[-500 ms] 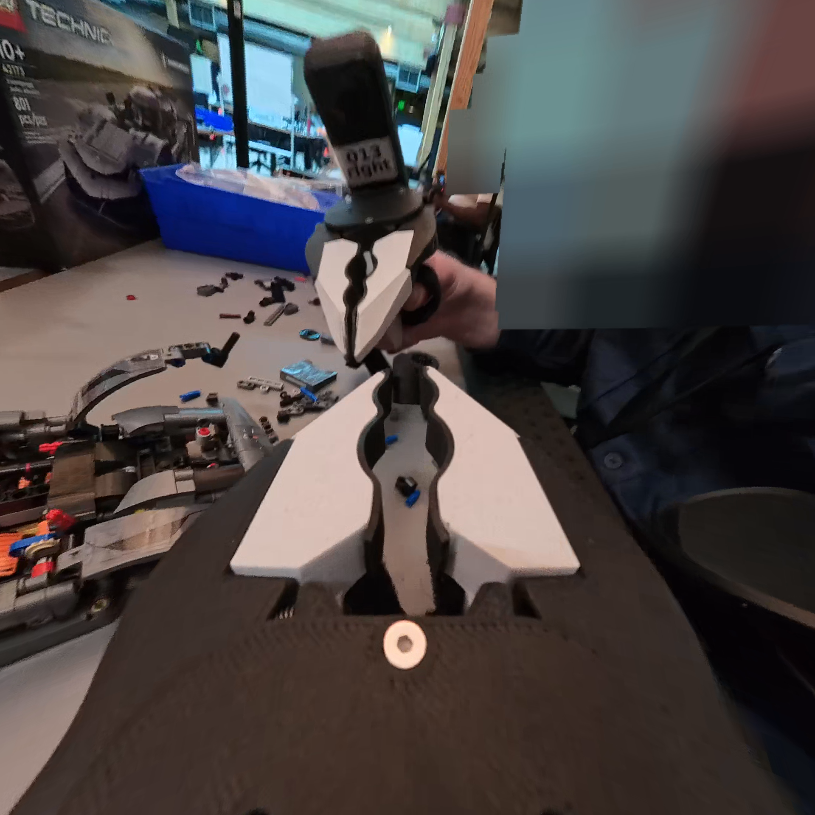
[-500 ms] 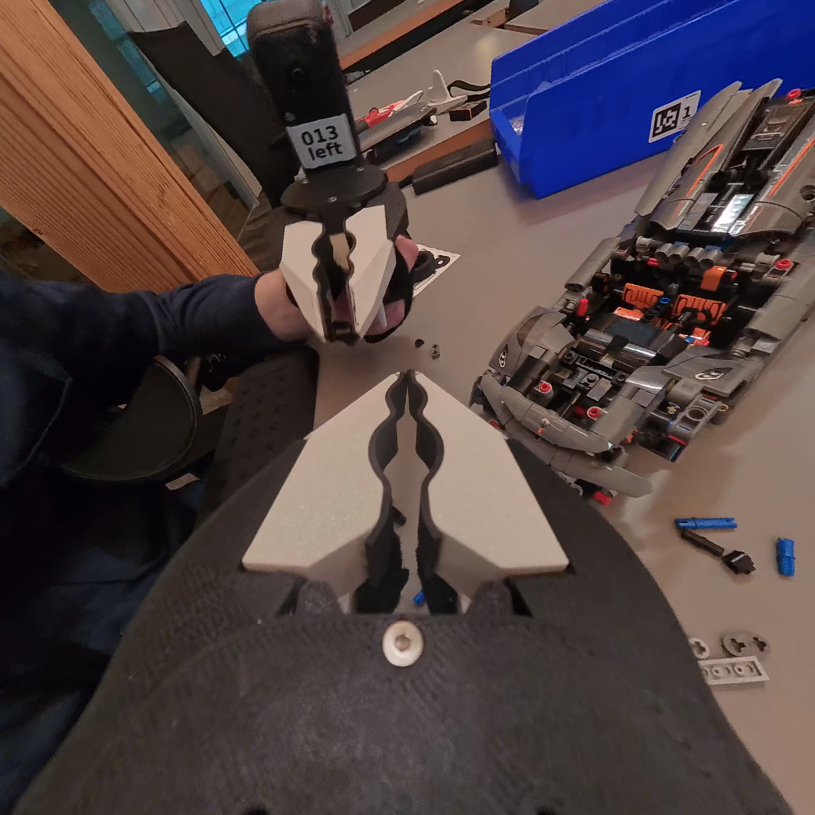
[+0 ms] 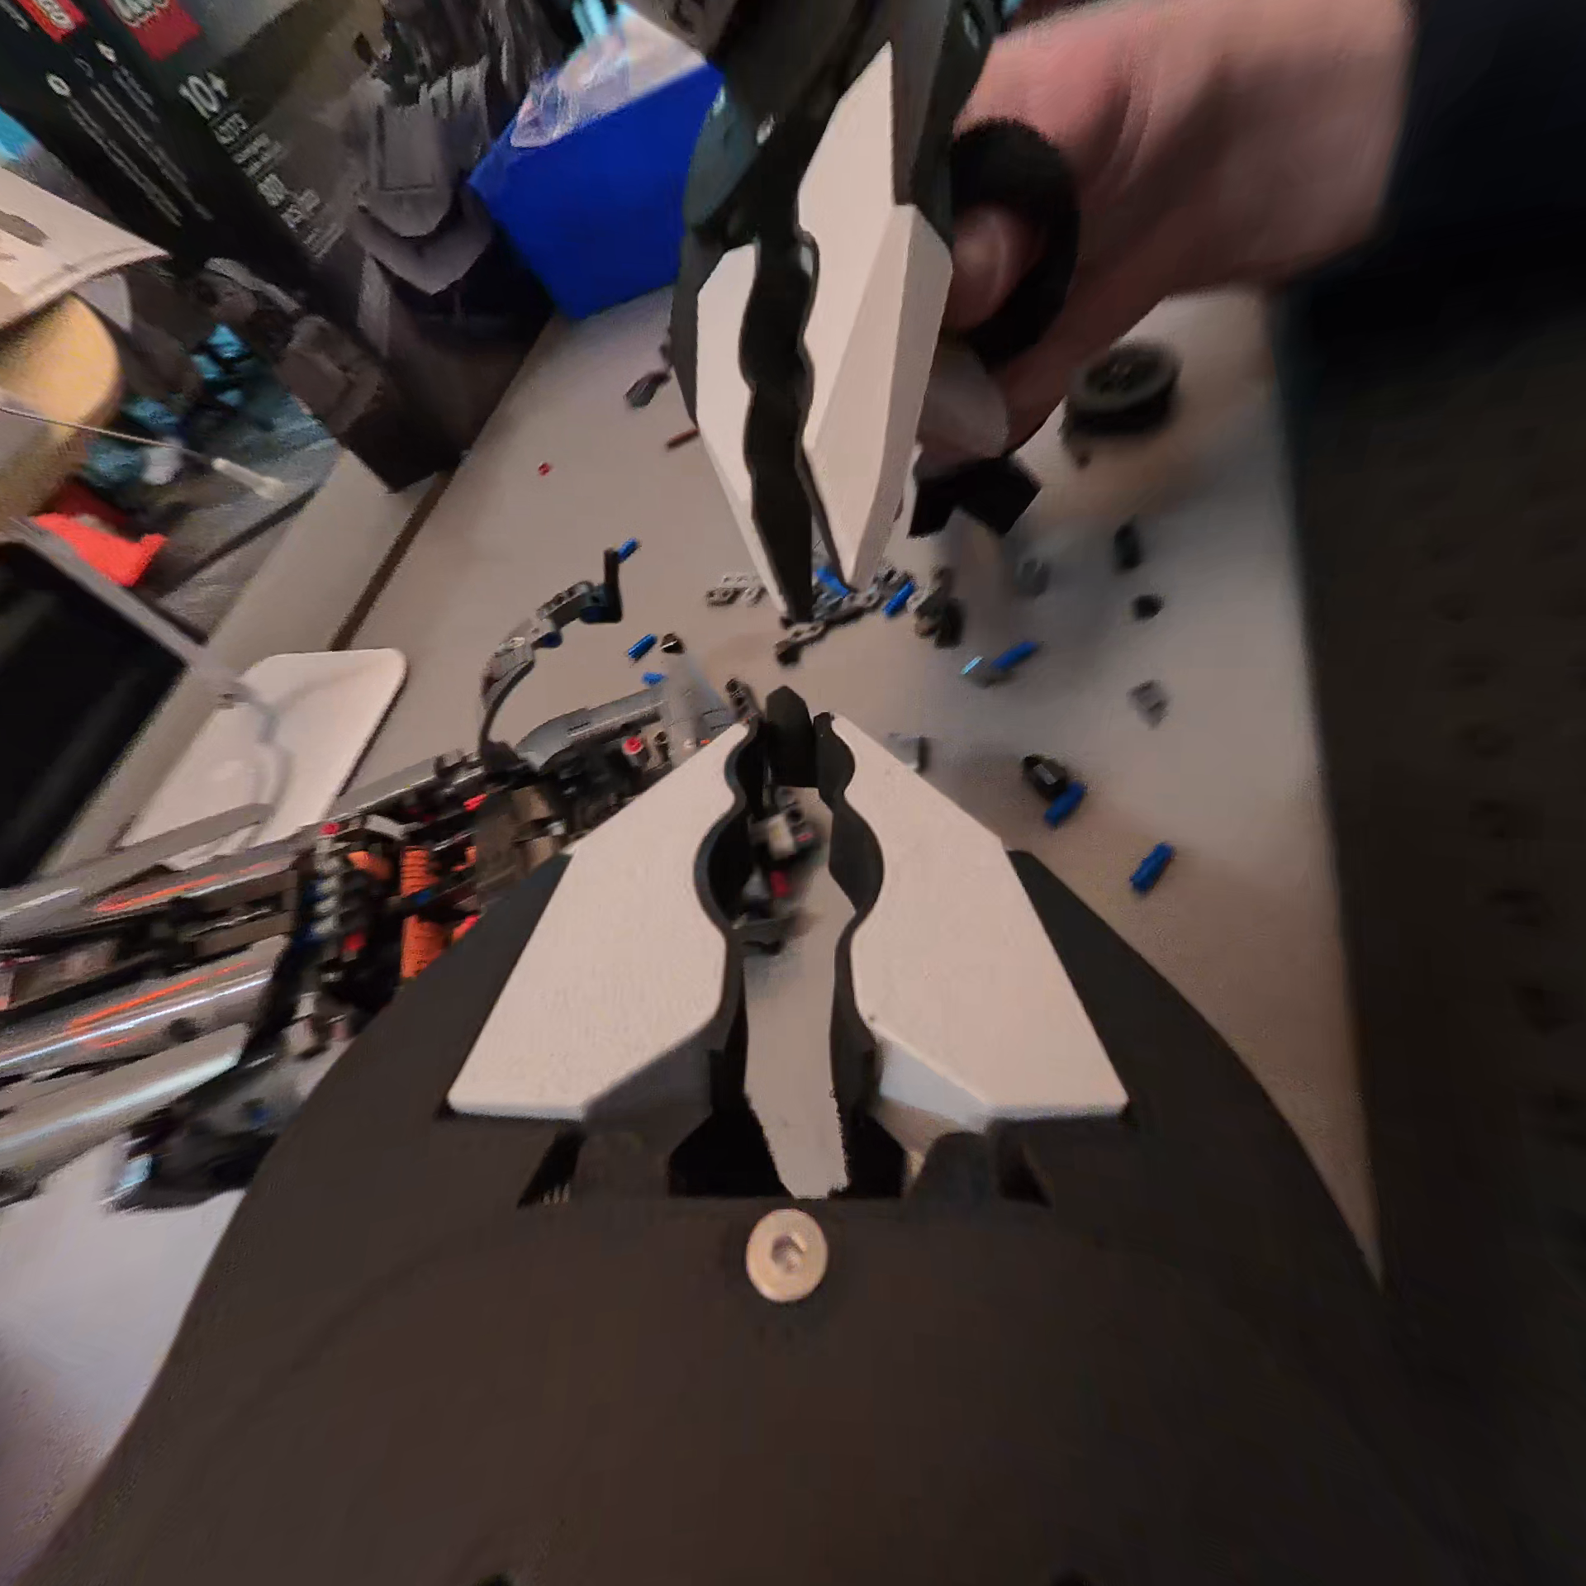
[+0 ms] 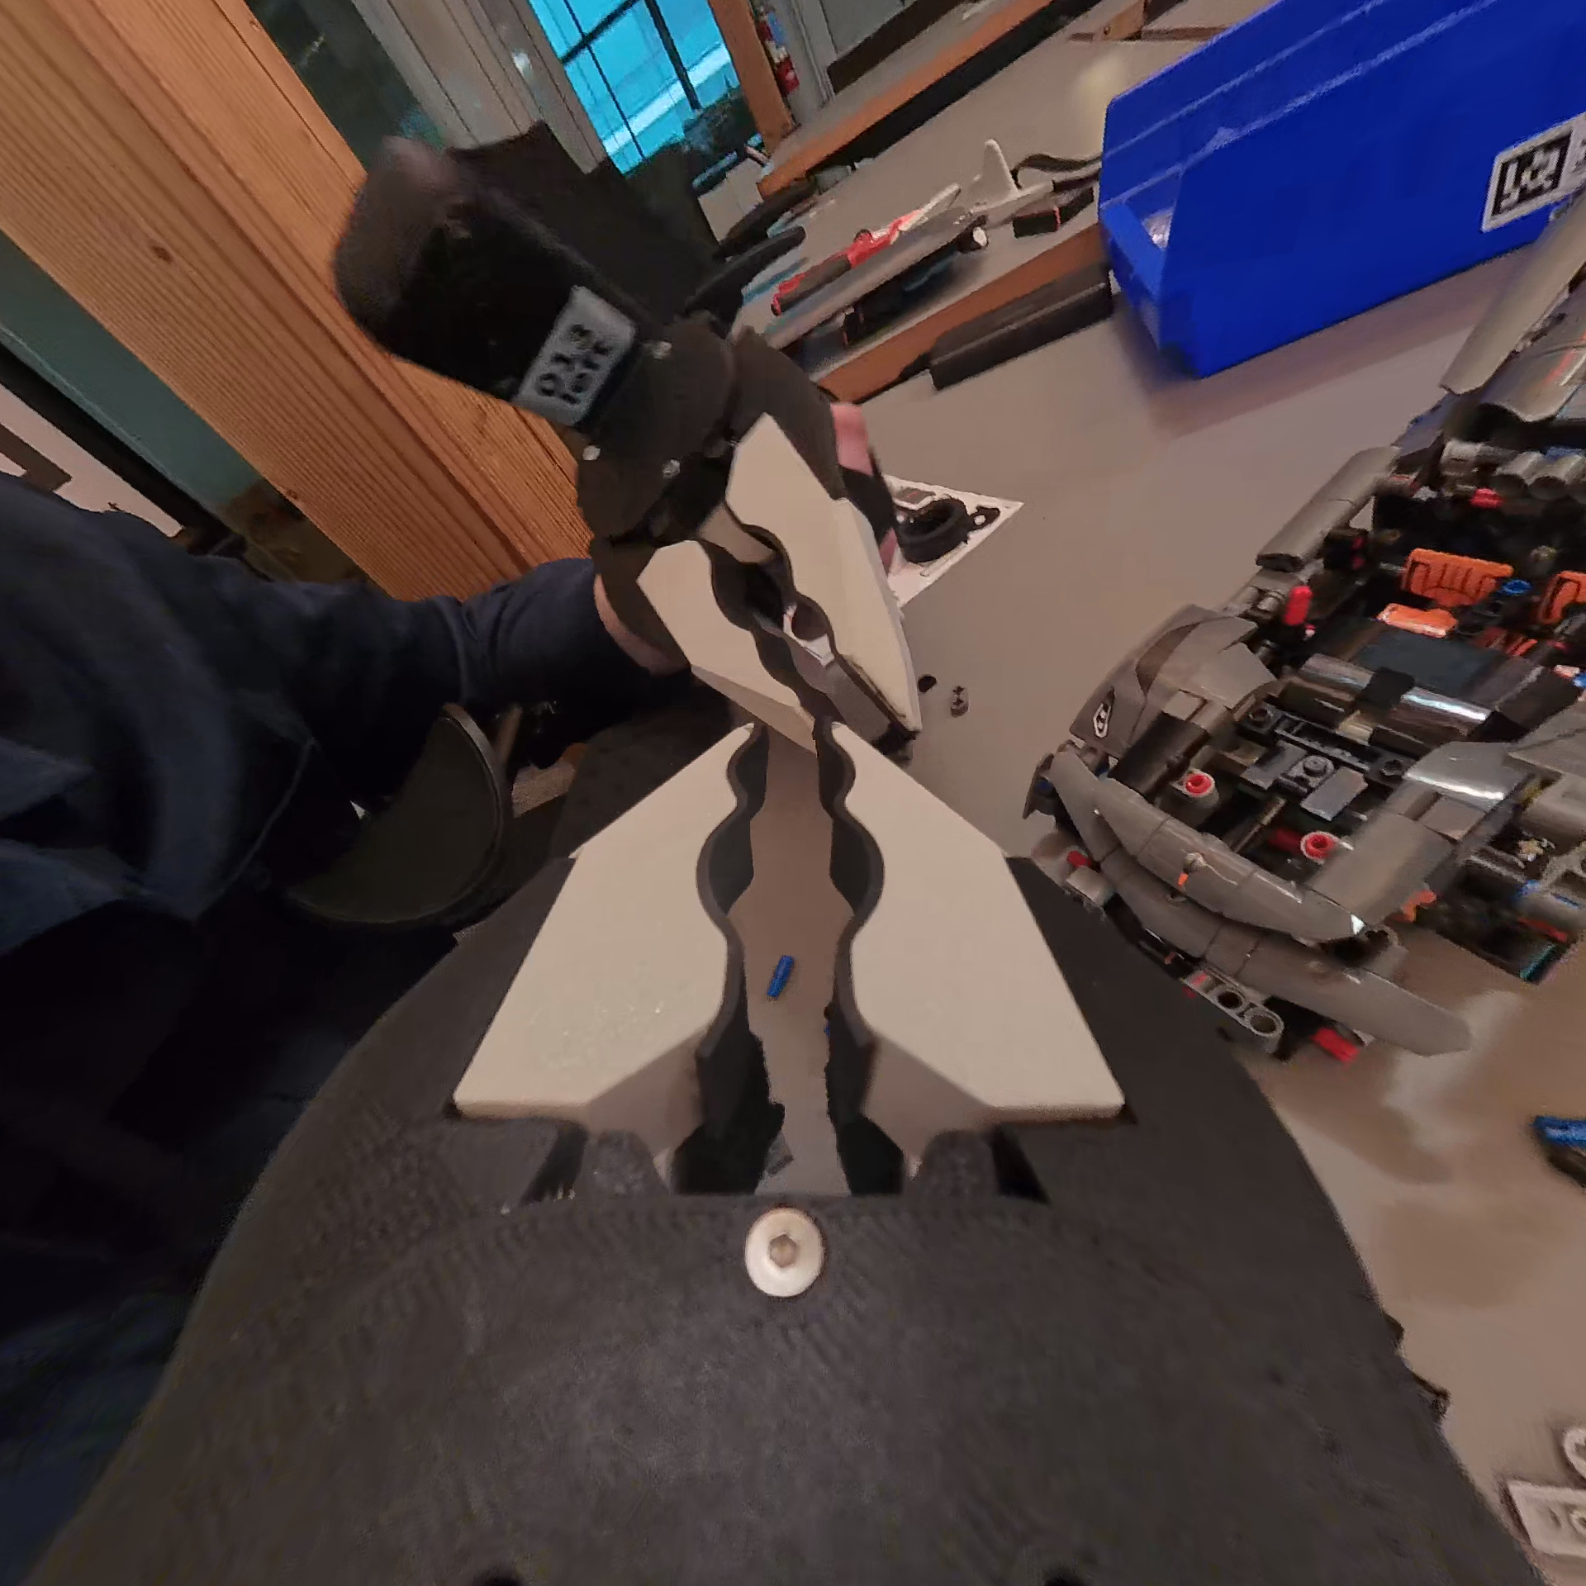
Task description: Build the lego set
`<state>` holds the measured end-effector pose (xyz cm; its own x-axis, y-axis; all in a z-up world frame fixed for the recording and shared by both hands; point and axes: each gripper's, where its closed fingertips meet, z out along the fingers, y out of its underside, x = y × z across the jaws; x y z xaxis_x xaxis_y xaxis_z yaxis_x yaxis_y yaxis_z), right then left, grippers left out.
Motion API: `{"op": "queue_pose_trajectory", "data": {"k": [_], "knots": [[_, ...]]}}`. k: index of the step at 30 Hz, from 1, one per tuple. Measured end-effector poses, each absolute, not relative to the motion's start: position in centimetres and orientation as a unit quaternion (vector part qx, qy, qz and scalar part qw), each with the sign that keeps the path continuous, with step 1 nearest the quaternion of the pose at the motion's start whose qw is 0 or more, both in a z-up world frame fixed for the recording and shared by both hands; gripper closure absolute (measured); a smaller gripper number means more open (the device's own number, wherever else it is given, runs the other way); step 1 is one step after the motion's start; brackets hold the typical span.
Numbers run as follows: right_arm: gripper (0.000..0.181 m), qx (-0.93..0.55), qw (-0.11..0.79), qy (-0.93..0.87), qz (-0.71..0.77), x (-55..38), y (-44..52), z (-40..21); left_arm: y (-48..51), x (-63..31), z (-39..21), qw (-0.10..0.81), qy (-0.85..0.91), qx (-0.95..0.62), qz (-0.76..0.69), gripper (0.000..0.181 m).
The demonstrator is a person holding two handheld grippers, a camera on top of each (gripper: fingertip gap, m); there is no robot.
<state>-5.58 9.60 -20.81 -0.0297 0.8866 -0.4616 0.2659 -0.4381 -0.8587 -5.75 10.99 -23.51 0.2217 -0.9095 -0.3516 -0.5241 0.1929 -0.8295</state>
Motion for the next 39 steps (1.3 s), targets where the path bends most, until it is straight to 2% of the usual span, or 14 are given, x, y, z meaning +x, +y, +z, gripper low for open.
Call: {"op": "queue_pose_trajectory", "data": {"k": [7,10,15,18,21,27,33,39], "knots": [[0.177,-0.686,0.297,-0.453,0.485,-5.1,11.5,-22.8,11.9,-6.0,-24.7,0.497,0.638,-0.587,-0.046,0.172],[0.179,-0.696,0.307,-0.423,0.492,-4.3,12.7,-22.6,11.7,-6.1,-26.2,0.469,0.664,-0.583,-0.016,0.173],[0.181,-0.707,0.297,-0.407,0.496,-3.9,13.3,-23.1,9.2,-6.5,-31.3,0.339,0.729,-0.593,-0.045,0.172],[0.181,-0.707,0.294,-0.410,0.496,-4.0,13.2,-23.3,8.1,-6.4,-32.3,0.305,0.733,-0.603,-0.084,0.172],[0.181,-0.707,0.292,-0.412,0.495,-4.0,13.0,-23.3,8.1,-6.5,-32.3,0.298,0.725,-0.612,-0.103,0.169],[0.181,-0.708,0.290,-0.413,0.495,-3.9,13.0,-23.4,8.4,-7.6,-31.9,0.278,0.695,-0.653,-0.112,0.146],[0.181,-0.715,0.244,-0.448,0.478,-4.0,11.6,-25.0,8.1,-8.1,-31.6,0.263,0.668,-0.687,-0.113,0.154],[0.181,-0.717,0.241,-0.464,0.461,-4.2,11.2,-25.5,9.6,-8.1,-32.0,0.280,0.655,-0.697,-0.082,0.154]]}}
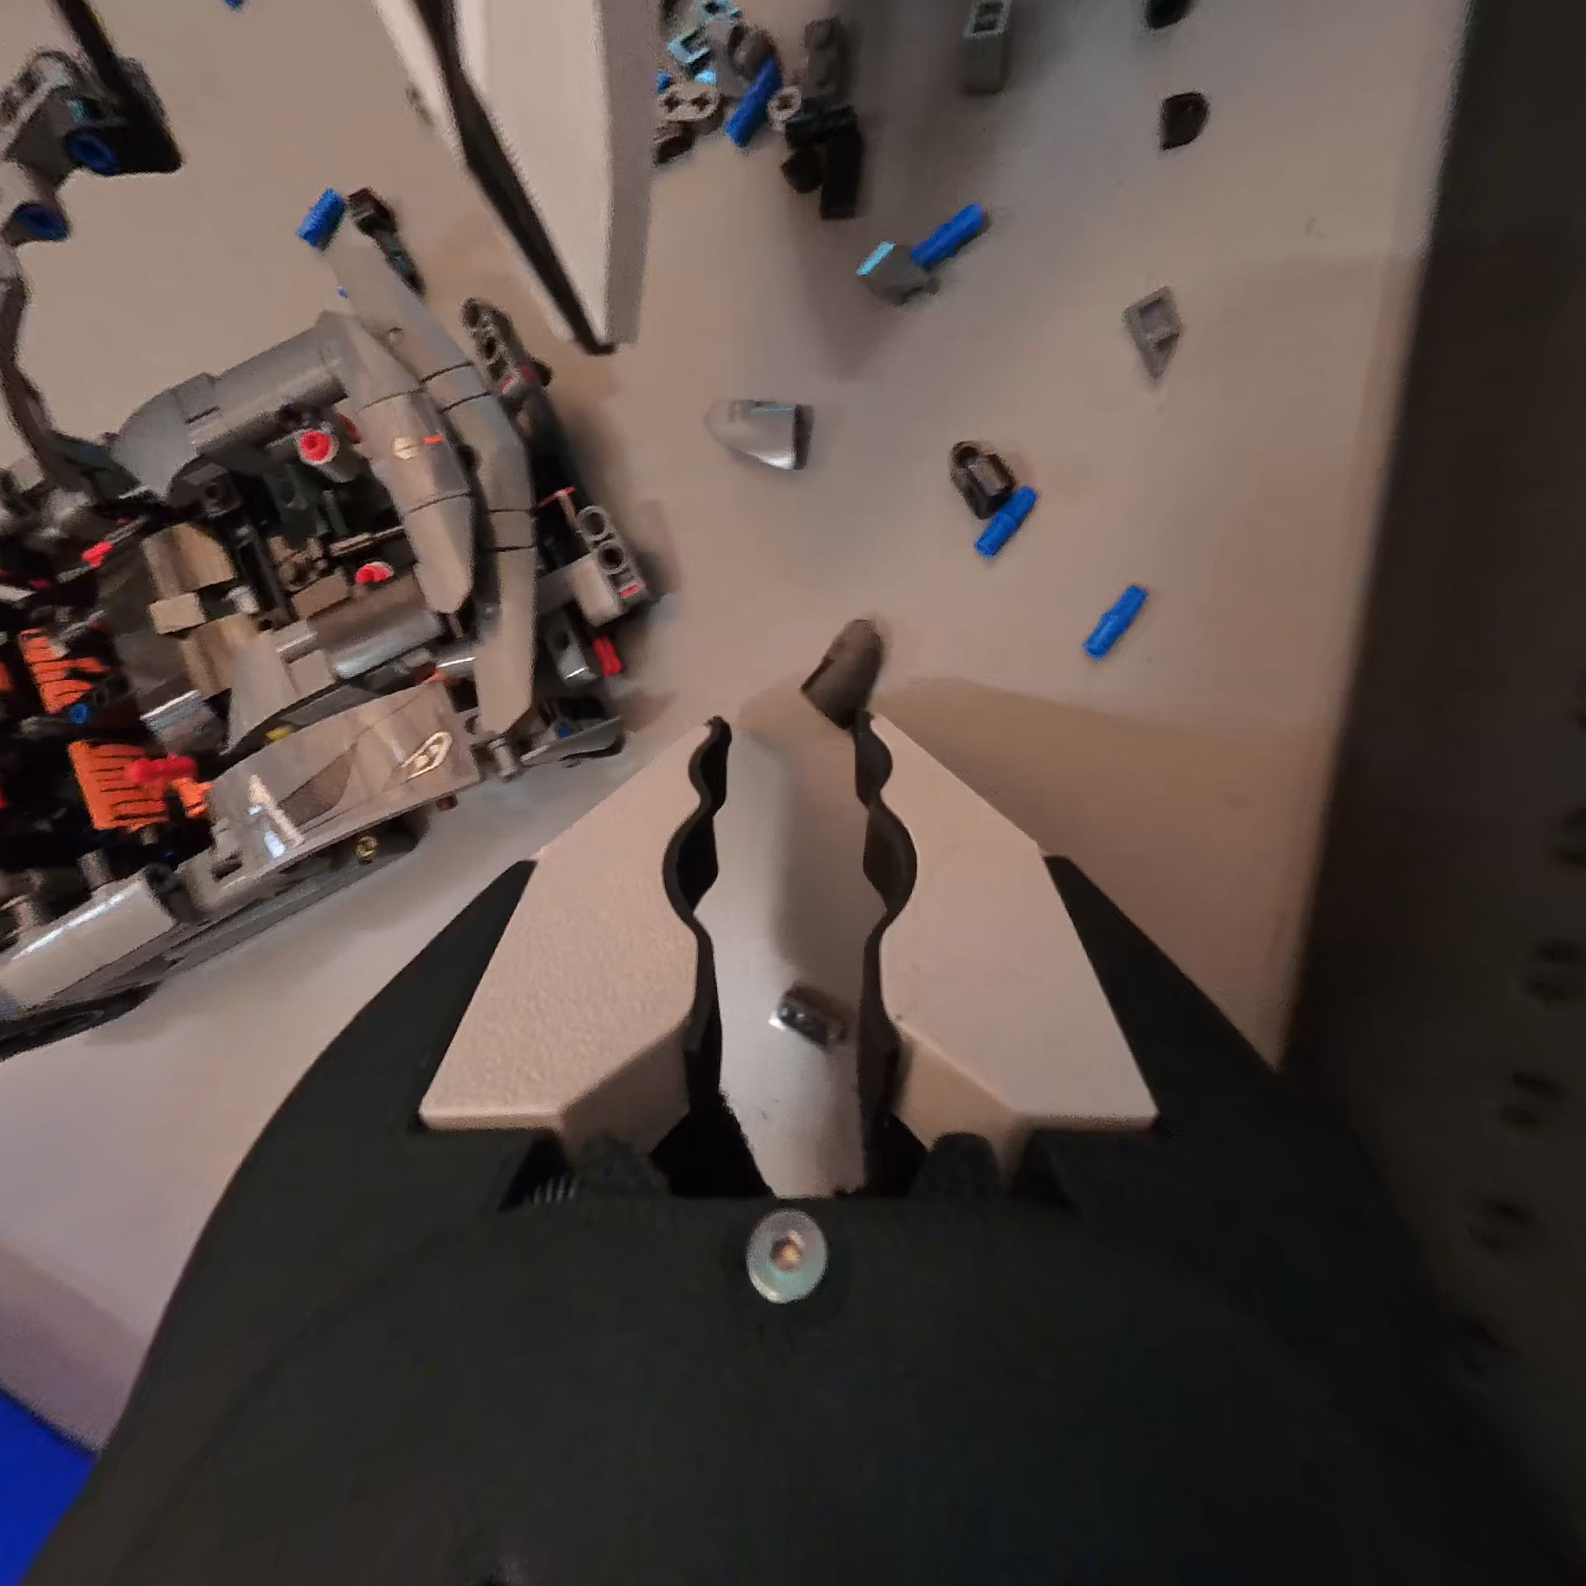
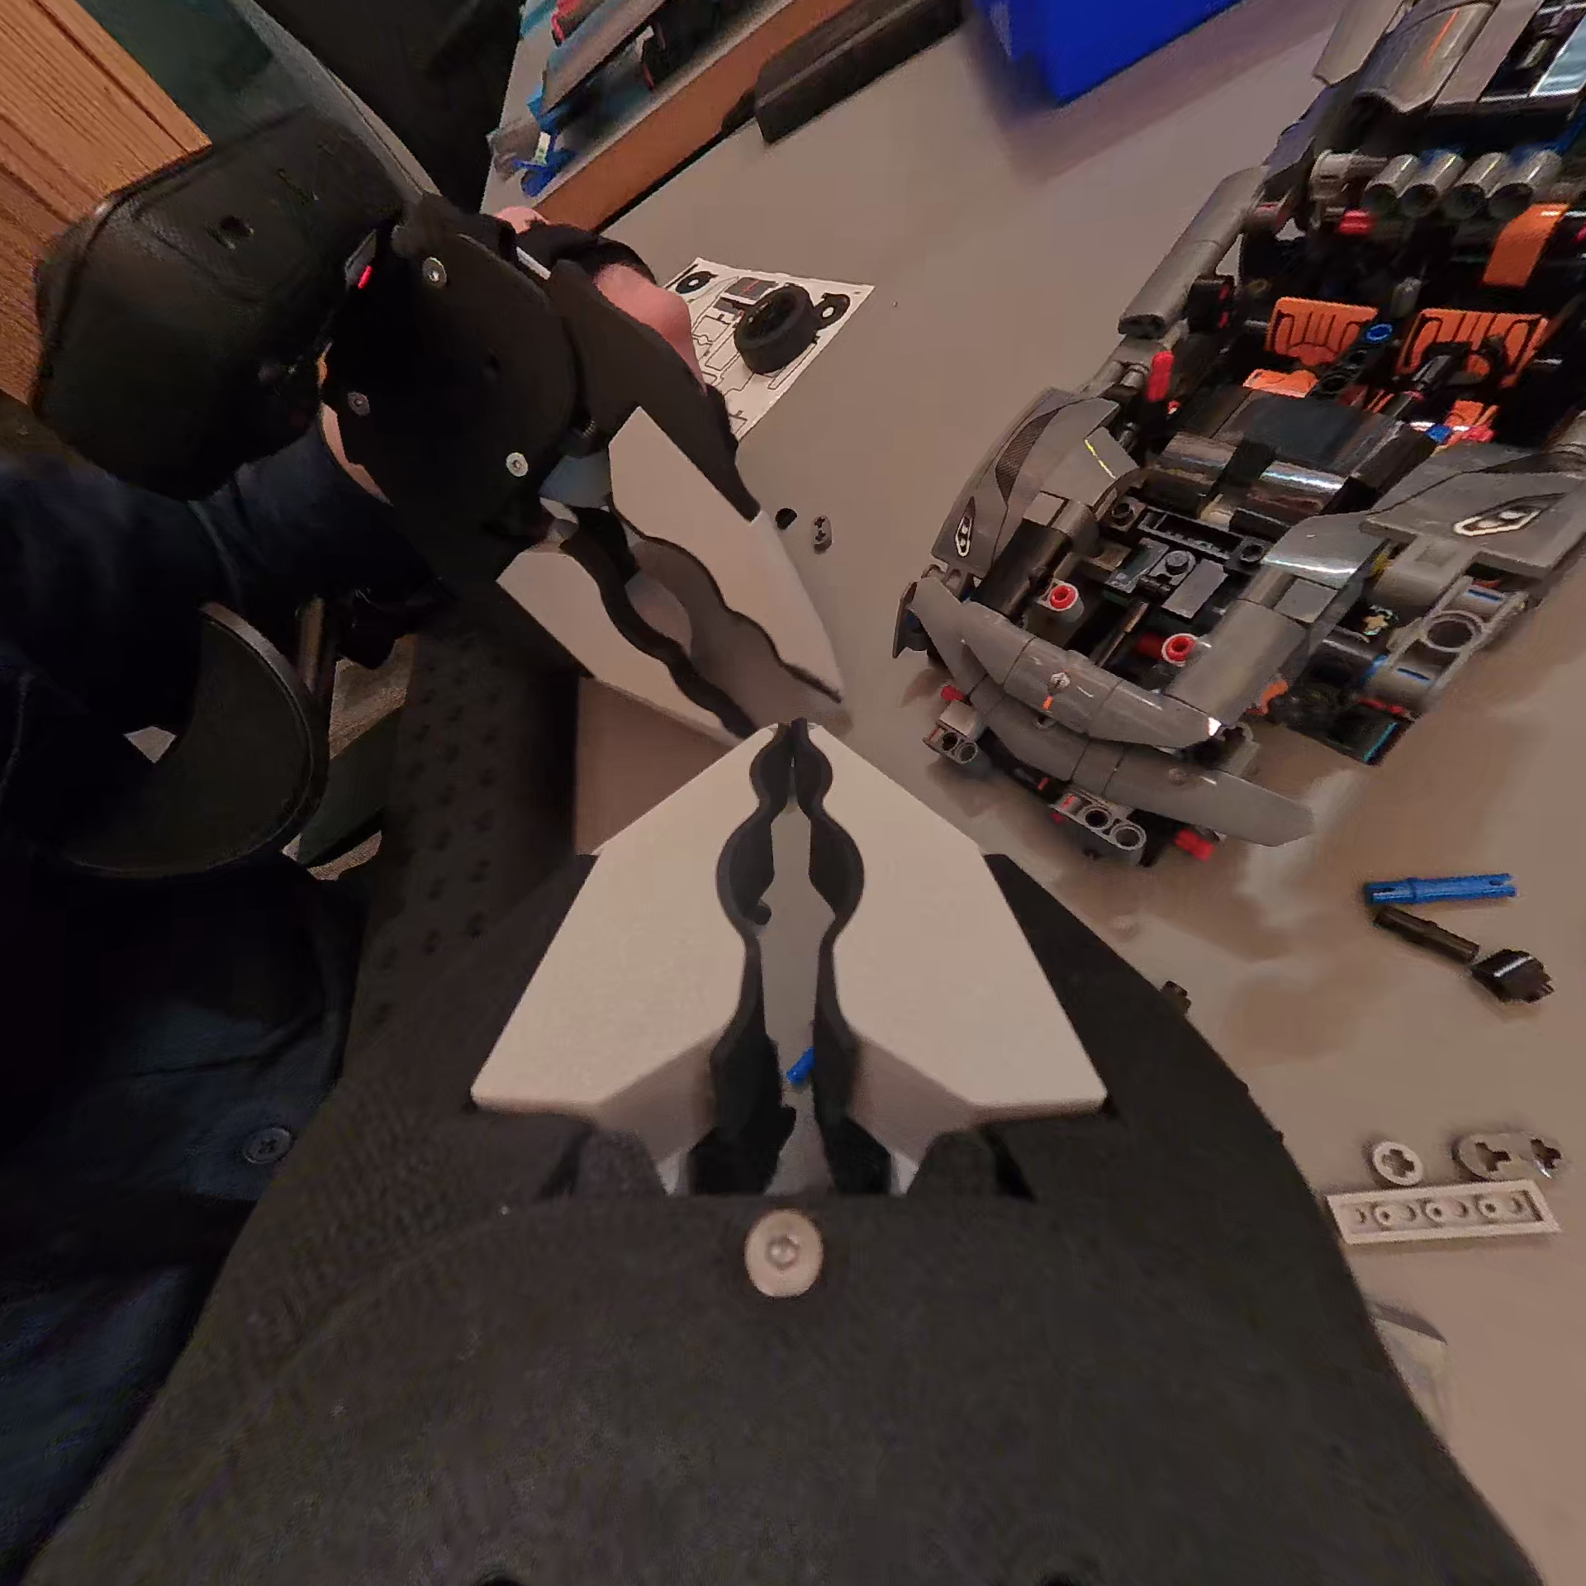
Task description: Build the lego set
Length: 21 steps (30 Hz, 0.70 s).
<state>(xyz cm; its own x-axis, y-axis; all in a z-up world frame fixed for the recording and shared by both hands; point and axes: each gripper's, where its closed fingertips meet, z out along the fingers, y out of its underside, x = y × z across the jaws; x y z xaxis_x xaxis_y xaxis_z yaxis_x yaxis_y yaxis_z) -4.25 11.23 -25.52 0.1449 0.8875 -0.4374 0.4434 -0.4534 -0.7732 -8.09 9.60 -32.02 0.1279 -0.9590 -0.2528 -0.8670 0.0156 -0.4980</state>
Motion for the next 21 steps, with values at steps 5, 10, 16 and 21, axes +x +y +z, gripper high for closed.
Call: {"op": "queue_pose_trajectory", "data": {"k": [5,10,16,21], "knots": [[0.181,-0.719,0.243,-0.459,0.462,-4.1,11.4,-25.4,12.6,-9.1,-31.5,0.322,0.618,-0.717,-0.011,0.160],[0.181,-0.720,0.245,-0.458,0.460,-4.0,11.5,-25.4,11.1,-9.2,-31.8,0.293,0.610,-0.735,-0.046,0.161],[0.181,-0.718,0.247,-0.459,0.462,-4.0,11.4,-25.2,9.0,-8.7,-32.1,0.260,0.593,-0.755,-0.098,0.162],[0.181,-0.717,0.250,-0.457,0.463,-4.0,11.4,-25.0,10.6,-8.6,-32.3,0.280,0.584,-0.759,-0.066,0.167]]}}
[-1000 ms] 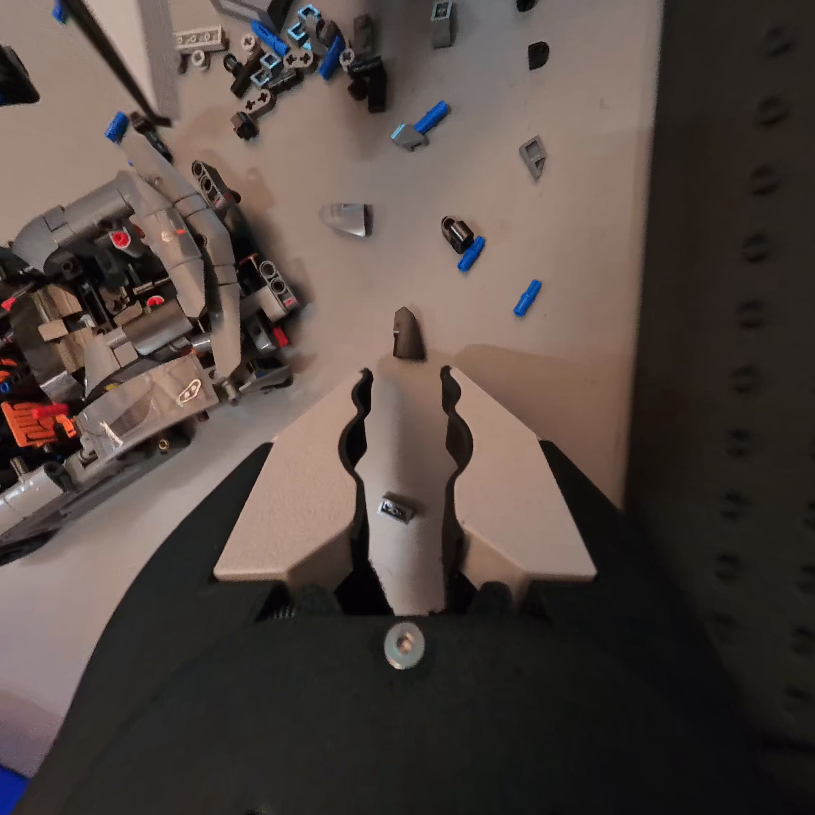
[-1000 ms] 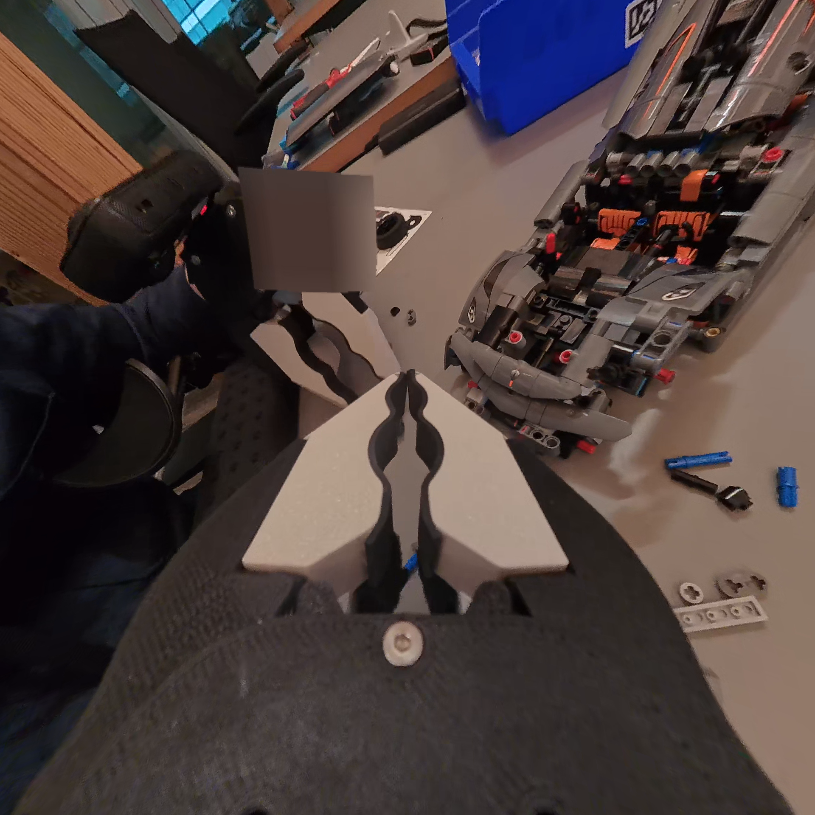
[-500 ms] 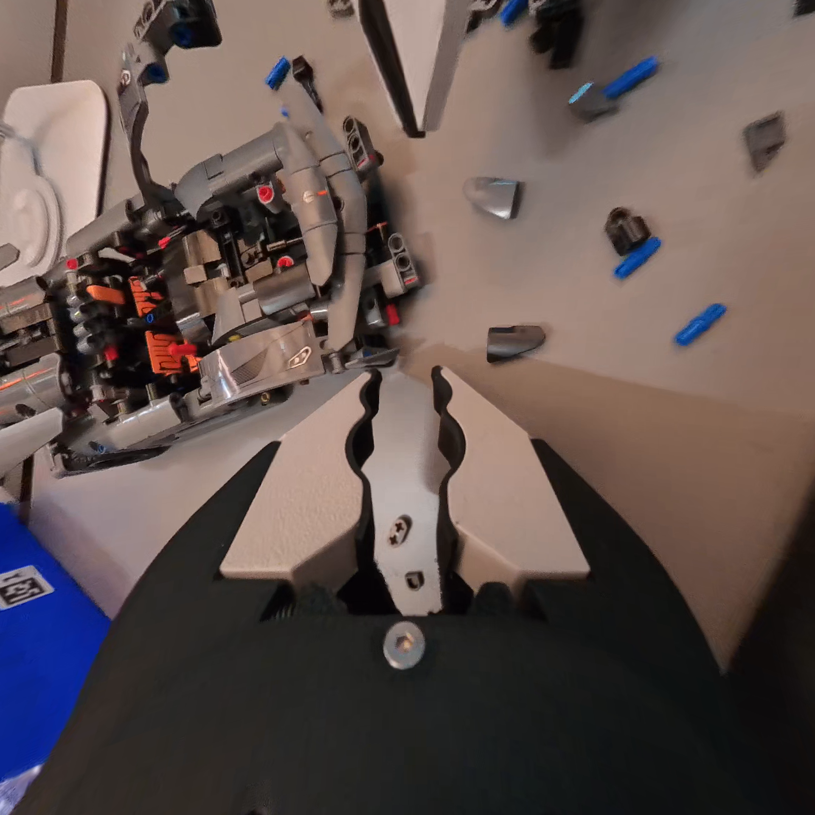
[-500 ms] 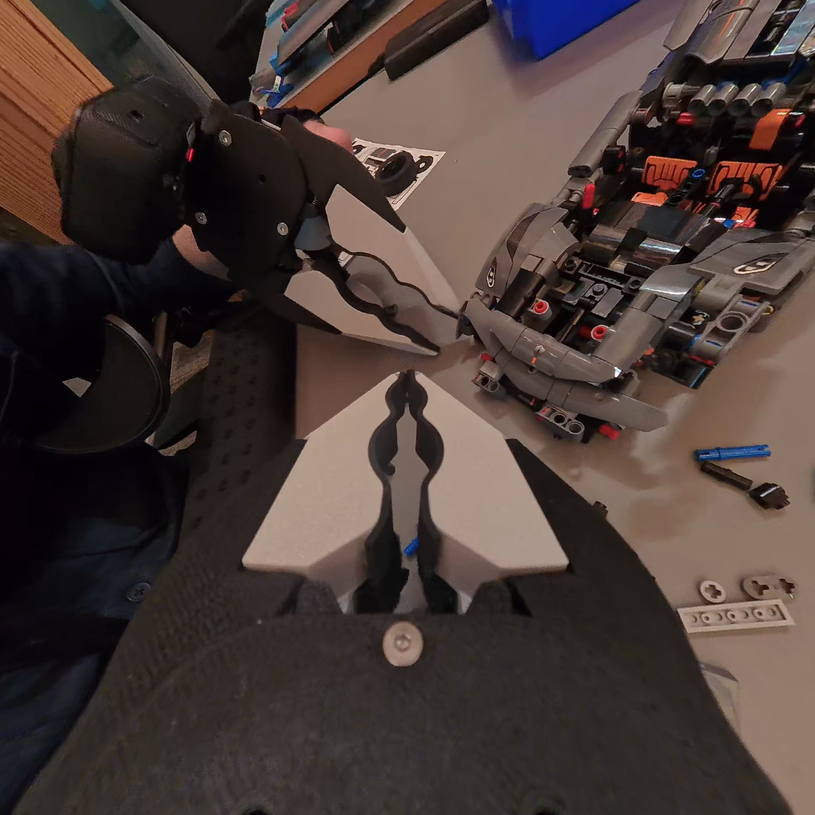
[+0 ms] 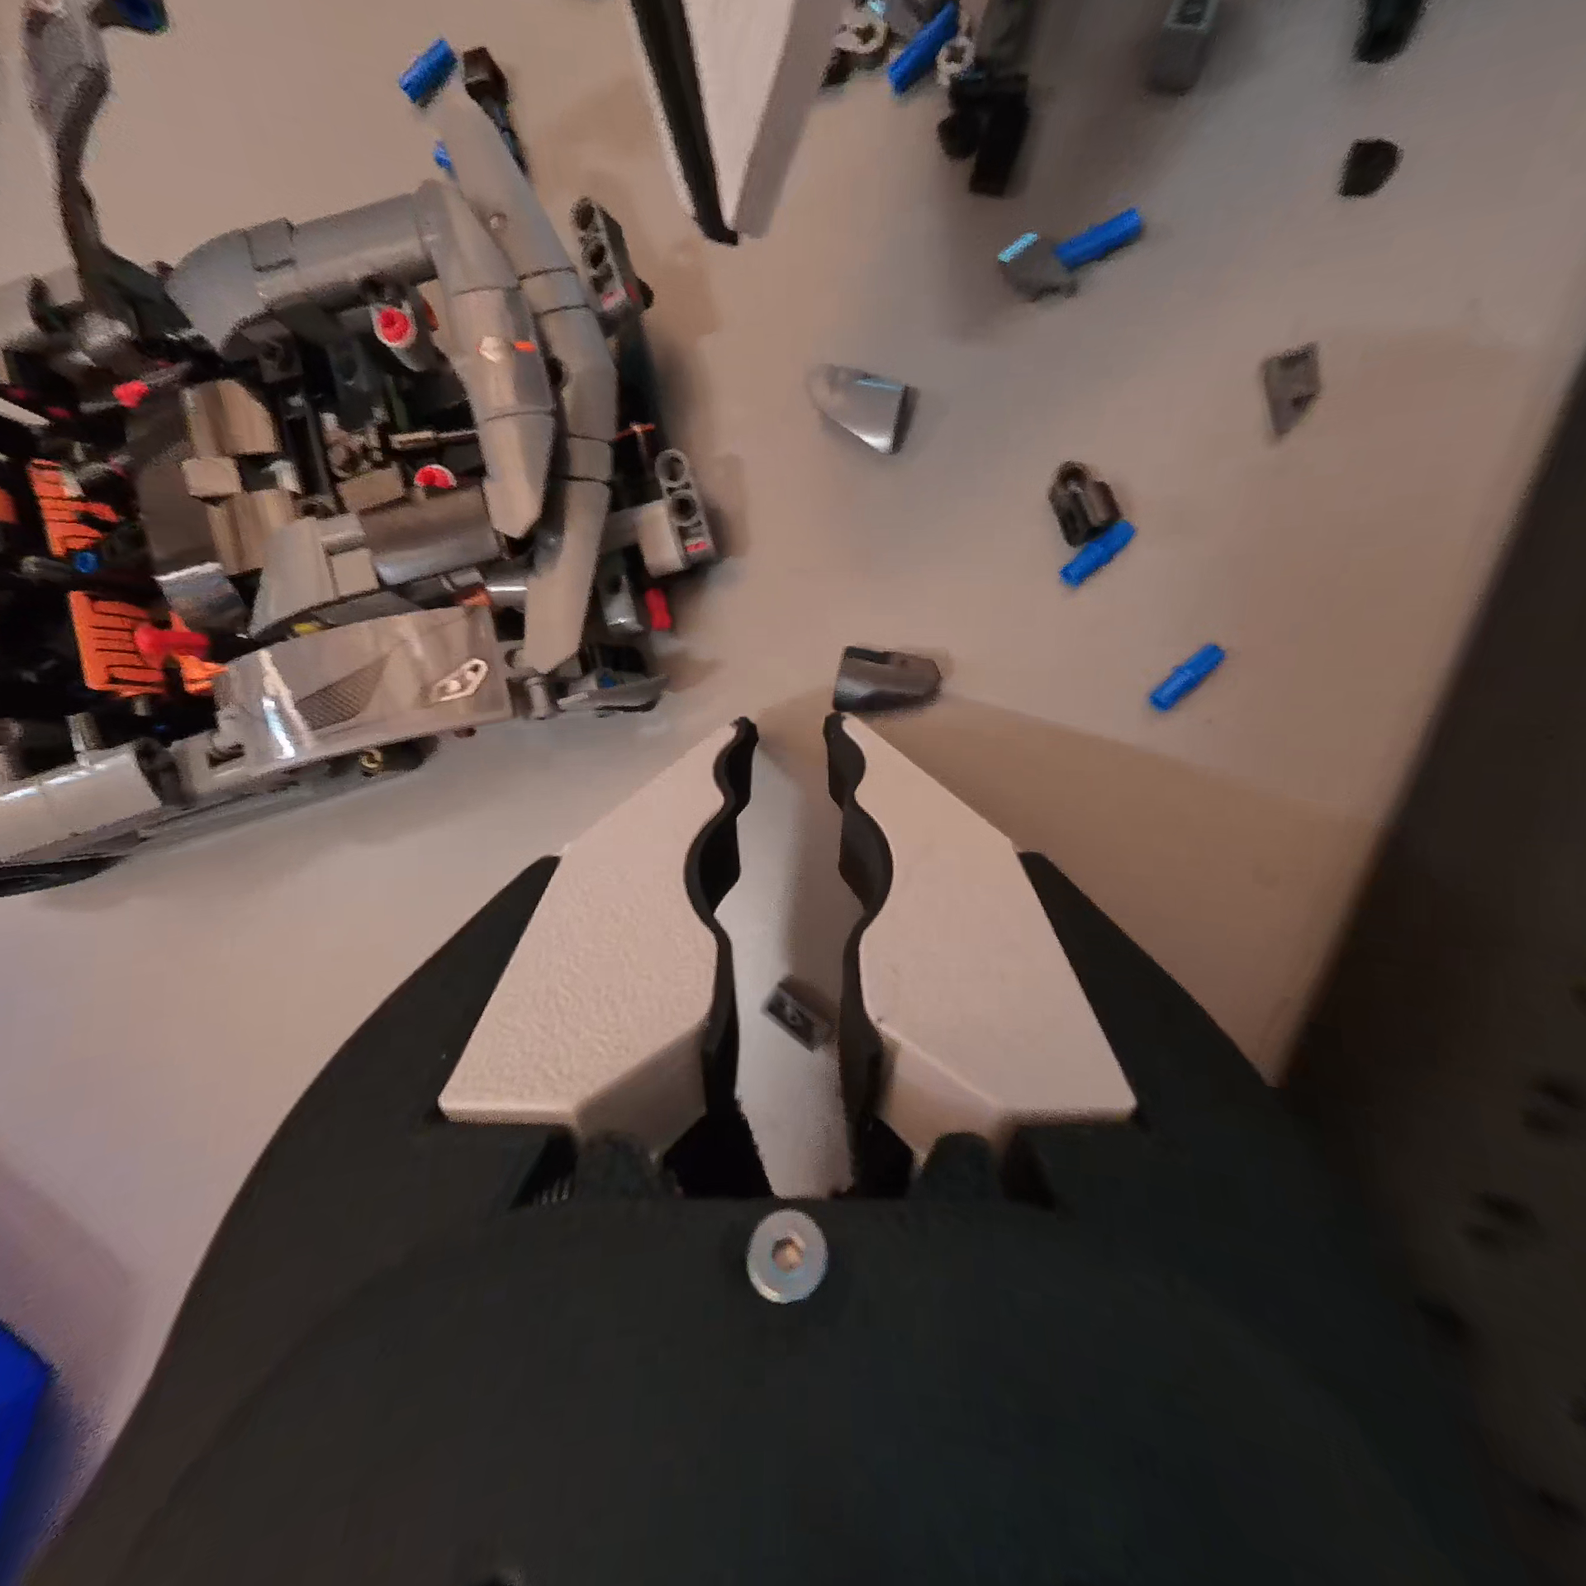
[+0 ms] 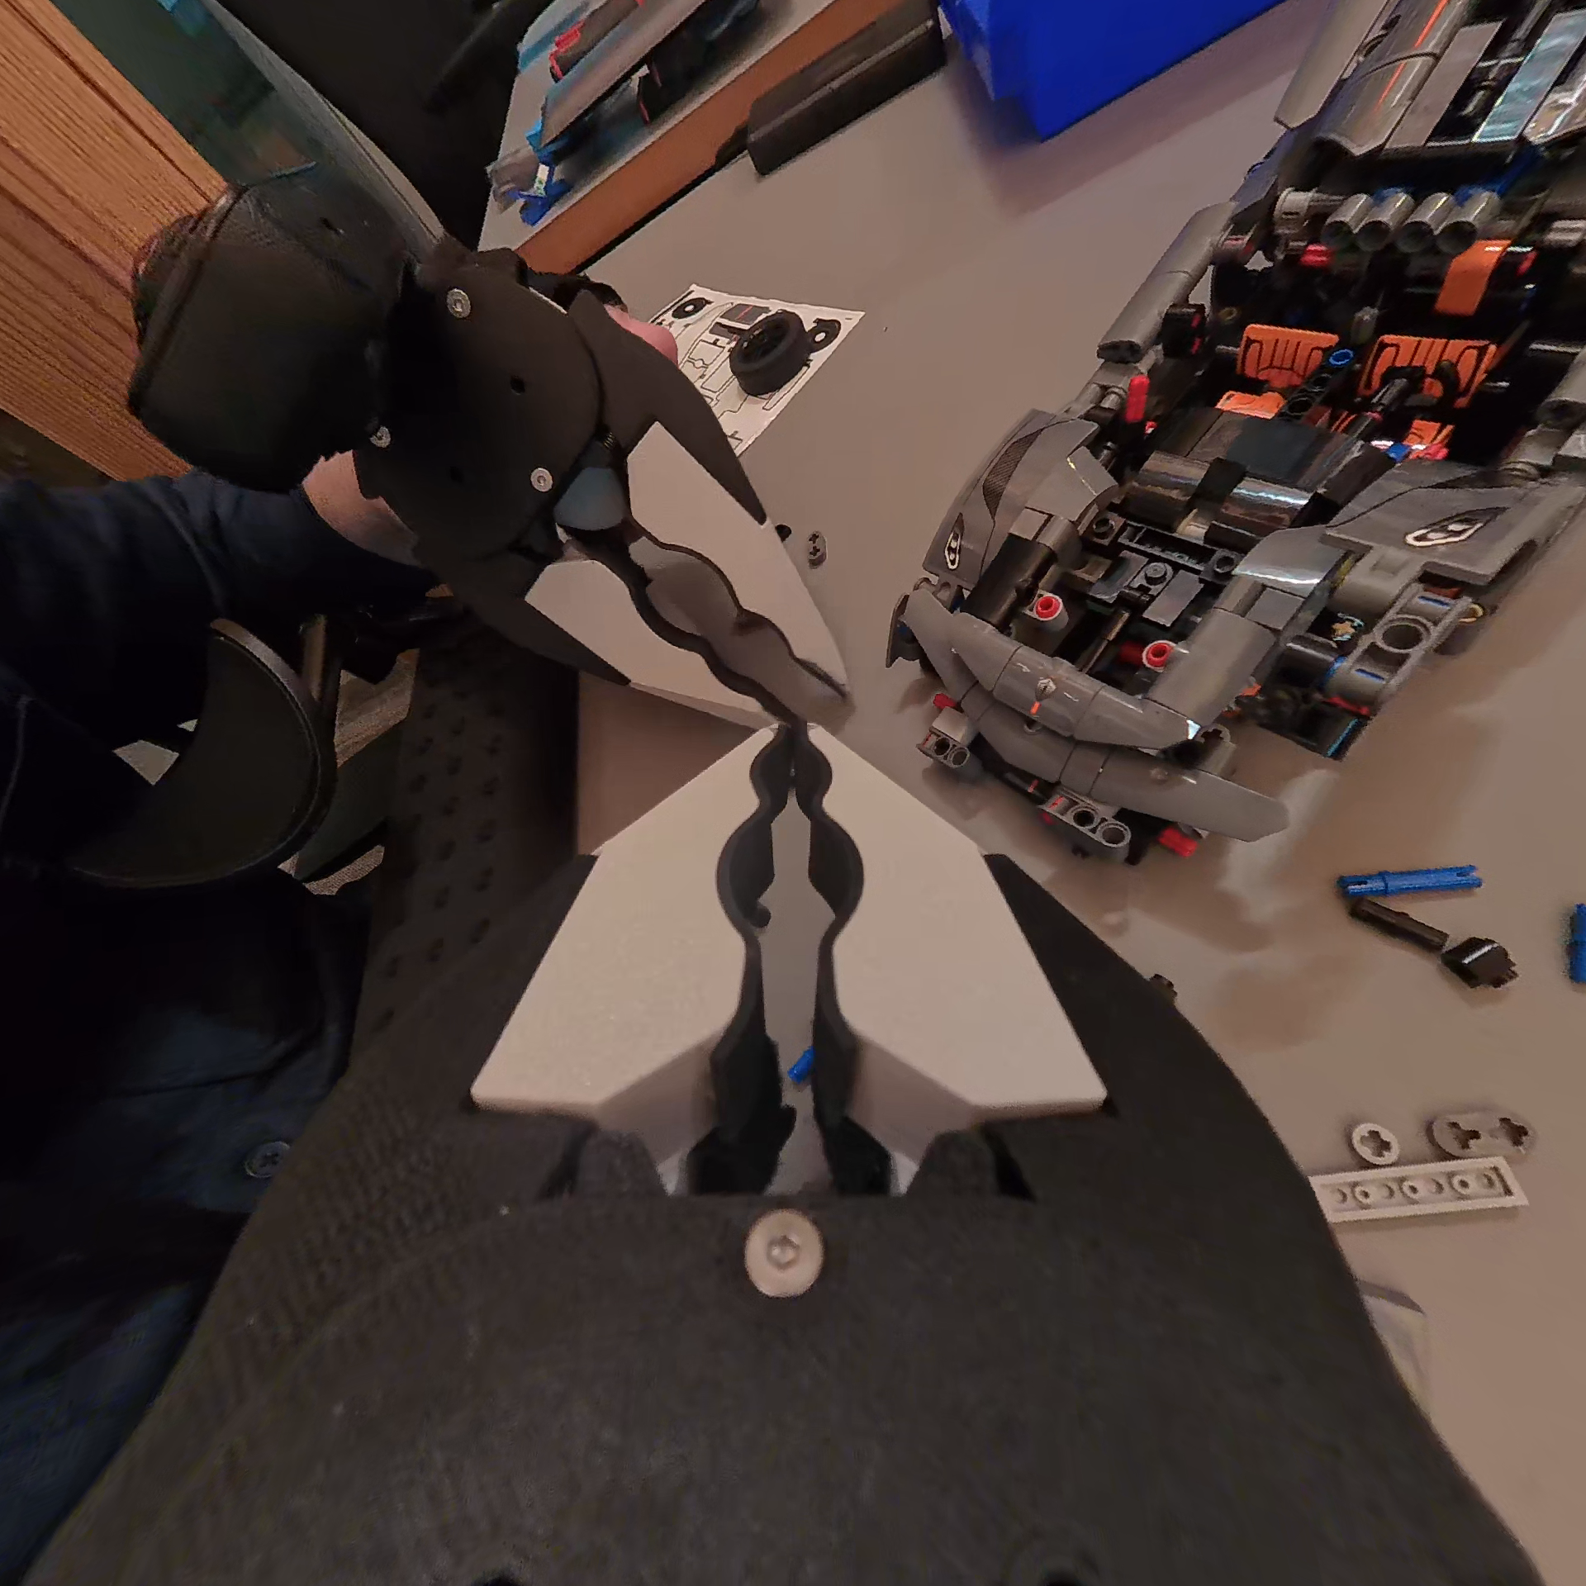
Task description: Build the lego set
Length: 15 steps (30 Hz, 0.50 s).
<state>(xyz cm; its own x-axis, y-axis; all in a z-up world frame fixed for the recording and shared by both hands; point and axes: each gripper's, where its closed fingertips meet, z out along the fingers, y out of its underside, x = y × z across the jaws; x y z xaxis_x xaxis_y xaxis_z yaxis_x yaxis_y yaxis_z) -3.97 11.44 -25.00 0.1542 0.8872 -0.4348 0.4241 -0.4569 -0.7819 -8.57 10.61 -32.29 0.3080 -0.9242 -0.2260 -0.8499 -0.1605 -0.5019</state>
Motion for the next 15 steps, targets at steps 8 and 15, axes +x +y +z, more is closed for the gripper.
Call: {"op": "queue_pose_trajectory", "data": {"k": [8,15], "knots": [[0.181,-0.716,0.259,-0.451,0.465,-3.7,11.7,-24.5,11.6,-8.2,-31.9,0.298,0.565,-0.766,-0.072,0.163],[0.181,-0.715,0.260,-0.451,0.466,-3.6,11.7,-24.3,8.0,-7.1,-31.2,0.259,0.551,-0.774,-0.173,0.145]]}}
